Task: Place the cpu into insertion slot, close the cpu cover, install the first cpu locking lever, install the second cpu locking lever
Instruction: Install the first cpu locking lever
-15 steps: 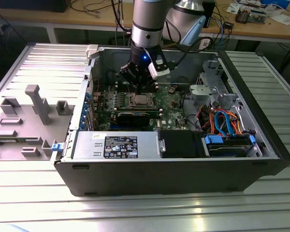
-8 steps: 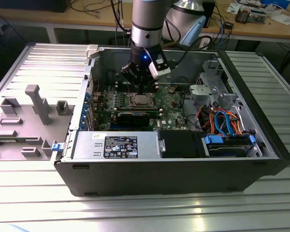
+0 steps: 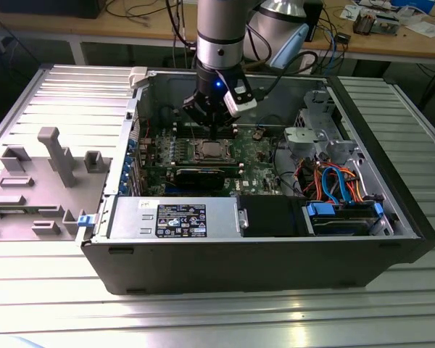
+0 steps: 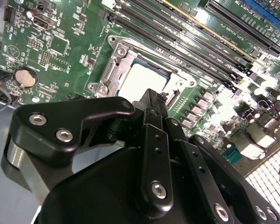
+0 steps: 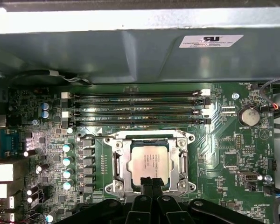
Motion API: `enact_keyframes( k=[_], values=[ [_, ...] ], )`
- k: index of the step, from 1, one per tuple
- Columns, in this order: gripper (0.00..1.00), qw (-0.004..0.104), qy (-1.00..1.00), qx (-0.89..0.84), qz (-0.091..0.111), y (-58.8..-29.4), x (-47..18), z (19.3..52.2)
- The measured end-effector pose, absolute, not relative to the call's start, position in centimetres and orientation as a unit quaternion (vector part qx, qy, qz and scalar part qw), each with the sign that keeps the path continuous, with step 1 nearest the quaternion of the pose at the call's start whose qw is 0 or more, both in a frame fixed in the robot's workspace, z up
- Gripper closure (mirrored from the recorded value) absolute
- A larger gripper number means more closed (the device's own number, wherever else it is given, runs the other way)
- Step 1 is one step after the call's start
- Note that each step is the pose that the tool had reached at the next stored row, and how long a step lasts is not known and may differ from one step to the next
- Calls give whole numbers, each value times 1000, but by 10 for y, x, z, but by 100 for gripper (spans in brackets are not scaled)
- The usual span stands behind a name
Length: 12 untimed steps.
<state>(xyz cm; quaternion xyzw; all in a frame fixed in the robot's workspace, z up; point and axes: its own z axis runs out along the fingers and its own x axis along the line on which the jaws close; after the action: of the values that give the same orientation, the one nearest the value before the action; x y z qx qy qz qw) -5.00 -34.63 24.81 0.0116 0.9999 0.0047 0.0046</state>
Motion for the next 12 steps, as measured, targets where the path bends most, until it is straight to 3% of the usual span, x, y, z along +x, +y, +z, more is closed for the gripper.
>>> enact_keyframes(
  k=[4,12],
  values=[
    [89,7,1000,14,17,-346,-50,248],
    [89,7,1000,15,17,-346,-50,248]
  ],
)
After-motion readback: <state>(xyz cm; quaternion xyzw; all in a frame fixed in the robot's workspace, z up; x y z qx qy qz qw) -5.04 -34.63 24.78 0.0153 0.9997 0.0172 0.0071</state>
